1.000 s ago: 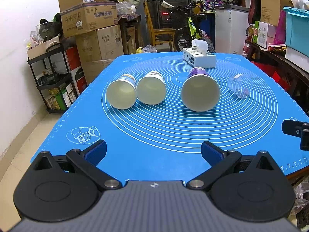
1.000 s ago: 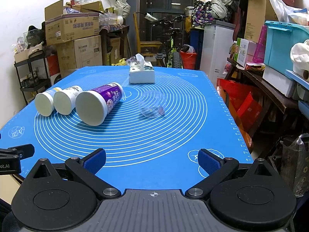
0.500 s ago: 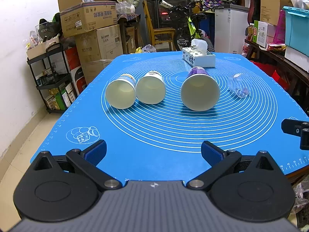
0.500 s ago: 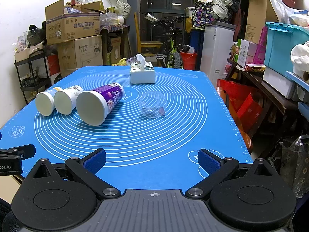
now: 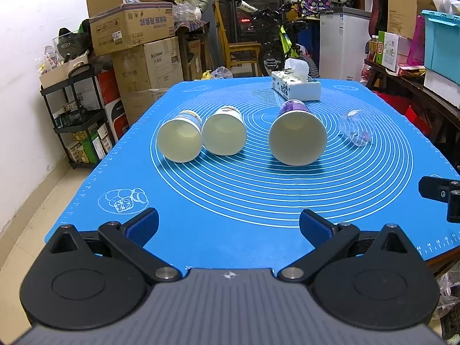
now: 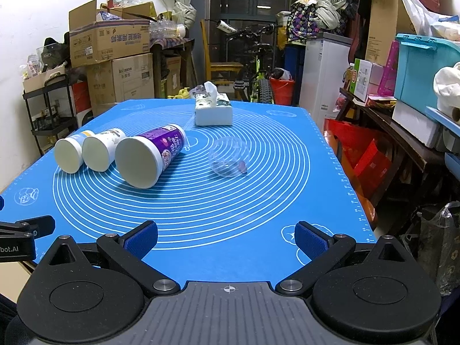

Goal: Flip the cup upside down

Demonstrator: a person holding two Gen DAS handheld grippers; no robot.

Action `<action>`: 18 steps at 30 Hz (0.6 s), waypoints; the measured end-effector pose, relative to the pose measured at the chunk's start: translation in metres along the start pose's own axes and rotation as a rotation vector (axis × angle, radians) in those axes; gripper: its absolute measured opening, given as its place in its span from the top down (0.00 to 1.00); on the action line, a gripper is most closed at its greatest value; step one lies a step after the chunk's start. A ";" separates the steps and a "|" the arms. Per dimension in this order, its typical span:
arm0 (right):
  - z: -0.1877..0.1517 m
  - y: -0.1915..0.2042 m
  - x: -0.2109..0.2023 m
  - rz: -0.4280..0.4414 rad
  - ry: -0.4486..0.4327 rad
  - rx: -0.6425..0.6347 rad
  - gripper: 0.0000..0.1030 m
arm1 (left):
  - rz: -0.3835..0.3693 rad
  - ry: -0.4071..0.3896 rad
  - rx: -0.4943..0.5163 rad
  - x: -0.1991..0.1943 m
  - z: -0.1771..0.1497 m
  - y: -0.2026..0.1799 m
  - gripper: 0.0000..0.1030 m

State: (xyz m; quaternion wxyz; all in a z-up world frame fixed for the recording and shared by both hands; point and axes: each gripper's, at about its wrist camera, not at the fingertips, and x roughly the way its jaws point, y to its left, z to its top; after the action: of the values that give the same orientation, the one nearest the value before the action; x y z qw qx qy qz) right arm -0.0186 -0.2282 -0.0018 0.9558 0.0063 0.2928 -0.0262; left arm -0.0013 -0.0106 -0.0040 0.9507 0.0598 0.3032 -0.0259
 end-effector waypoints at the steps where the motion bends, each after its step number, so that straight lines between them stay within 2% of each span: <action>1: 0.000 0.000 0.000 -0.001 0.000 -0.001 0.02 | 0.000 0.000 0.000 0.000 0.000 0.000 0.00; 18: 0.000 0.002 -0.001 -0.001 -0.001 -0.003 0.02 | 0.002 0.003 0.002 0.002 -0.001 0.000 0.00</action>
State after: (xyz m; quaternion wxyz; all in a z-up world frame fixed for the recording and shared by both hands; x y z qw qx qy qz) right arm -0.0194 -0.2262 -0.0013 0.9559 0.0046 0.2923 -0.0264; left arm -0.0005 -0.0110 -0.0056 0.9502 0.0609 0.3046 -0.0251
